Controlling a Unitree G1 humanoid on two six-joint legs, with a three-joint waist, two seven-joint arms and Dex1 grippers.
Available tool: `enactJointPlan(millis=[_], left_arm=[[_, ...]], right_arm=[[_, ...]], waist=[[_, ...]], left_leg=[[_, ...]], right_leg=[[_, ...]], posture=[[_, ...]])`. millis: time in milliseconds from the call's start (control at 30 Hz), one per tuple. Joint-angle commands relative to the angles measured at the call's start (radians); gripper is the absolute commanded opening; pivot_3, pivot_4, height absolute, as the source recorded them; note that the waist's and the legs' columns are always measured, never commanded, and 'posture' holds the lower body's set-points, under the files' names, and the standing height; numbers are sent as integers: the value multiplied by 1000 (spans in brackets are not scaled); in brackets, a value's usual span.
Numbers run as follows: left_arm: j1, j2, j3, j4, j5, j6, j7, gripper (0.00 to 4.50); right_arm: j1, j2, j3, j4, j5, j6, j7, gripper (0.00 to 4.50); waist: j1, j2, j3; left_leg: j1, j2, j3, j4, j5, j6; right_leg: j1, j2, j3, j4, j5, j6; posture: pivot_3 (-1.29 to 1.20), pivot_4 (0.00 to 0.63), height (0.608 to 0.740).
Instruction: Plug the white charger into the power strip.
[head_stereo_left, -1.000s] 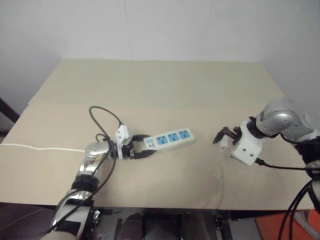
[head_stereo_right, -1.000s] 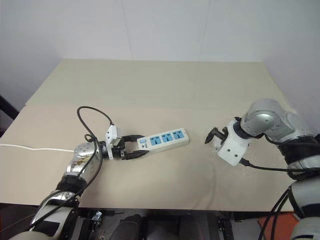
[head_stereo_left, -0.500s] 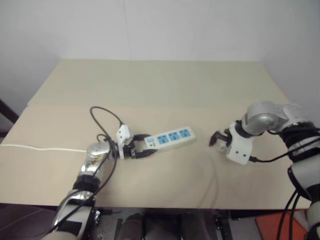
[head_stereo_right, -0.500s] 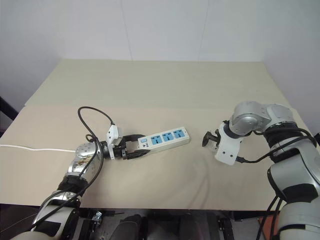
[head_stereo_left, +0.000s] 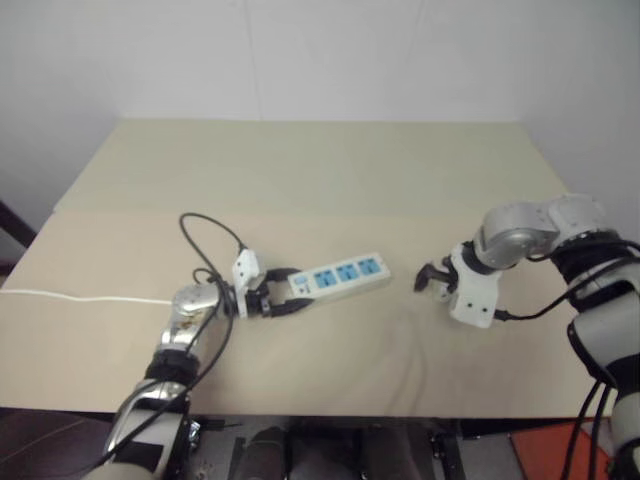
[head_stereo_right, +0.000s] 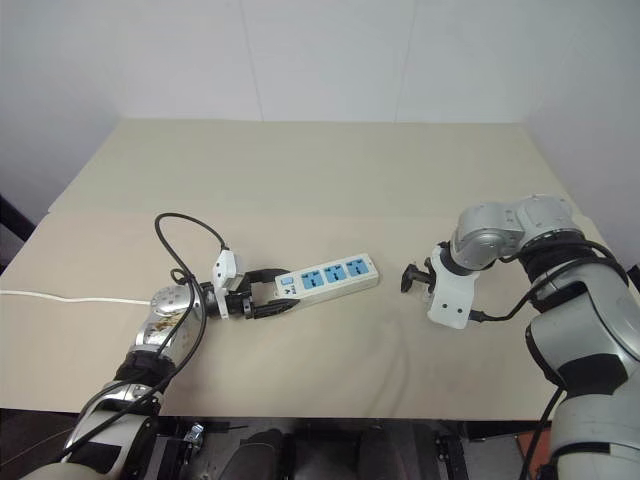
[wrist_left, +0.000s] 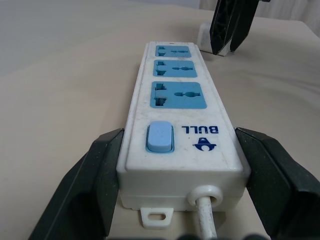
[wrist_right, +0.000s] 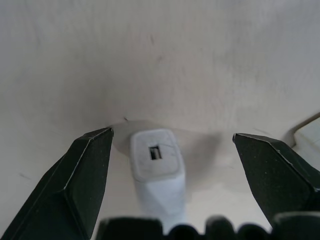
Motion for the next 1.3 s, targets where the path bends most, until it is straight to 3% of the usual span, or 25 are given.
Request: enactJointPlan(millis=[33, 133, 233, 500, 700, 867, 967, 1033, 1167, 1300], left_arm=[[11, 2, -2, -22, 3, -8, 6, 3221], [16, 3, -2, -27, 3, -8, 7, 3221], [22, 2, -3, -30, 5, -12, 9, 3221], [22, 4, -10, -29, 4, -8, 1, 3221], [9, 10, -20, -22, 4, -4, -31, 3221], [-24, 17, -40, 9, 14, -22, -94, 3221], [-56, 16, -52, 53, 19, -43, -142, 3221], [-81, 17, -64, 88, 27, -60, -183, 3221], [-115, 2, -83, 154, 42, -127, -242, 3221], [-139, -19, -92, 217, 49, -193, -278, 3221]], right_arm=[[-37, -7, 18, 16, -59, -26, -76, 4500], [-52, -7, 41, 17, -107, -44, -132, 4500], [-62, -10, 59, 11, -159, -56, -199, 3910], [-81, -10, 98, 10, -251, -49, -309, 1138], [-77, -25, 63, 34, -183, -31, -302, 1115], [-38, -22, -83, 140, 244, 88, -68, 1115], [96, -31, -233, -29, 697, 407, 218, 1115], [183, -39, -331, -196, 911, 625, 306, 1115], [357, -57, -490, -576, 1234, 1146, 354, 1115], [509, -23, -602, -873, 1437, 1533, 230, 1115]], waist=[[0, 0, 0], [-2, 0, 0], [-3, 0, 0], [-6, 0, 0], [-7, 0, 0], [-6, 0, 0], [-1, 0, 0], [1, 0, 0], [5, 1, 0], [12, 1, 0]], left_leg=[[0, 0, 0, 0, 0, 0], [0, 0, 0, 0, 0, 0], [0, 0, 0, 0, 0, 0], [1, 0, 0, 0, 0, 0], [1, 0, 1, 0, 0, 0], [0, 0, 1, 0, 0, 0], [1, 2, 1, 0, 0, 0], [1, 2, 0, 0, 0, 0], [-1, 2, -3, 0, 0, 0], [-4, 2, -4, 0, 0, 1]], right_leg=[[0, 0, 0, 0, 0, 0], [0, 0, 0, 0, 0, 0], [0, 0, 0, 0, 0, 0], [0, 0, 1, 1, 0, 0], [0, 0, 1, 1, 0, 0], [0, 0, 1, 0, 0, 0], [4, 0, -1, -2, 0, 0], [6, 0, -3, -3, 0, -1], [3, -1, -2, -1, 0, 0], [2, -1, -3, -2, 0, 0]], posture=[[0, 150, 740], [0, 150, 740], [0, 150, 740], [0, 150, 740], [0, 150, 740], [0, 150, 740], [0, 150, 740], [0, 150, 740], [0, 150, 740], [0, 150, 740]])
